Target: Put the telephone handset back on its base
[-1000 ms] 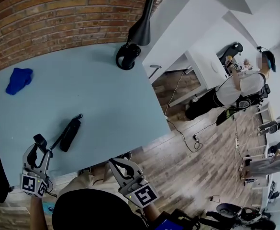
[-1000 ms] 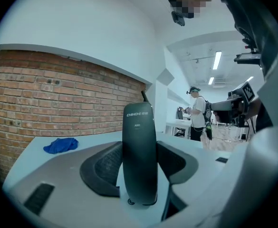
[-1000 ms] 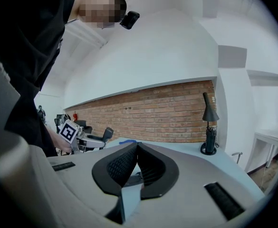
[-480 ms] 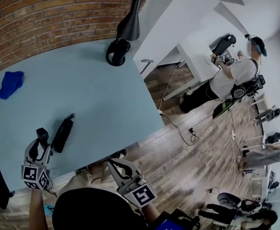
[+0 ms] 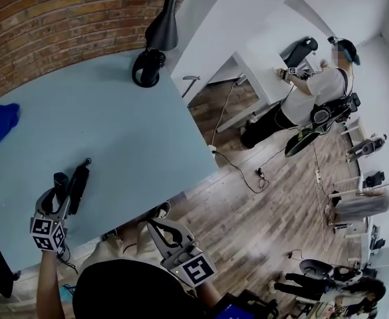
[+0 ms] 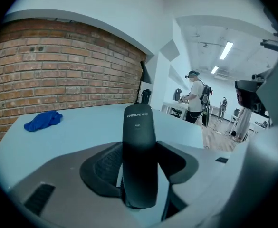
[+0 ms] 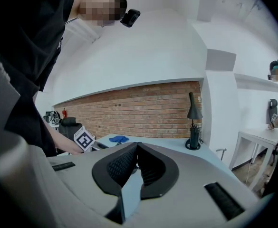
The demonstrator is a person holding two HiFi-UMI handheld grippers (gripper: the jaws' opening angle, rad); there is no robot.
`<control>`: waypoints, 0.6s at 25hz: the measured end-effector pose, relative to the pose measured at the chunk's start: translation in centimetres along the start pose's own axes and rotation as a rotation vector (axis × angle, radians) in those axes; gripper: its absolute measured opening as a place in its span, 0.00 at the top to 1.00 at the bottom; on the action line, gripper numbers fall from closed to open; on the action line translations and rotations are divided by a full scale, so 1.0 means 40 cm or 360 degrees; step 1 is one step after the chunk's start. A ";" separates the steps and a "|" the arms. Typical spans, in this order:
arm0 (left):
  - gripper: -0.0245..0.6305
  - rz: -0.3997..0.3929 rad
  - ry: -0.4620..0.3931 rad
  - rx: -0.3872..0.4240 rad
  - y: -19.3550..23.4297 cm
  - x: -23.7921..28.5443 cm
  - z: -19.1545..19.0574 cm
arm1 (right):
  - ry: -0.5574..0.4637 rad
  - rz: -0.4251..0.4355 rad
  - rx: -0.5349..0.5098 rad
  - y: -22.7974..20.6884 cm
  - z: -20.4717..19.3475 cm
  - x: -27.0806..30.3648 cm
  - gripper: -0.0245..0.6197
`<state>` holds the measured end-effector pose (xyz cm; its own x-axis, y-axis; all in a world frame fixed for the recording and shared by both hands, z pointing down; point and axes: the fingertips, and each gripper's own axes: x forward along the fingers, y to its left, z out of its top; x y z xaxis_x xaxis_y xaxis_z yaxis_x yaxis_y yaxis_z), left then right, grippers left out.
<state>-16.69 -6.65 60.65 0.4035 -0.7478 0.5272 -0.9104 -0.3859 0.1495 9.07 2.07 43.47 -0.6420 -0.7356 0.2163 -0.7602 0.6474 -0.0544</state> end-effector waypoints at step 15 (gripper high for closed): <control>0.57 -0.0099 0.0190 0.0022 -0.013 0.147 -0.048 | 0.0036 -0.0104 0.0058 -0.023 -0.030 -0.035 0.94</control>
<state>-14.02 -9.82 65.30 0.4445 -0.6528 0.6134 -0.8823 -0.4373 0.1740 10.80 2.76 44.39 -0.5885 -0.7713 0.2424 -0.8039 0.5901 -0.0745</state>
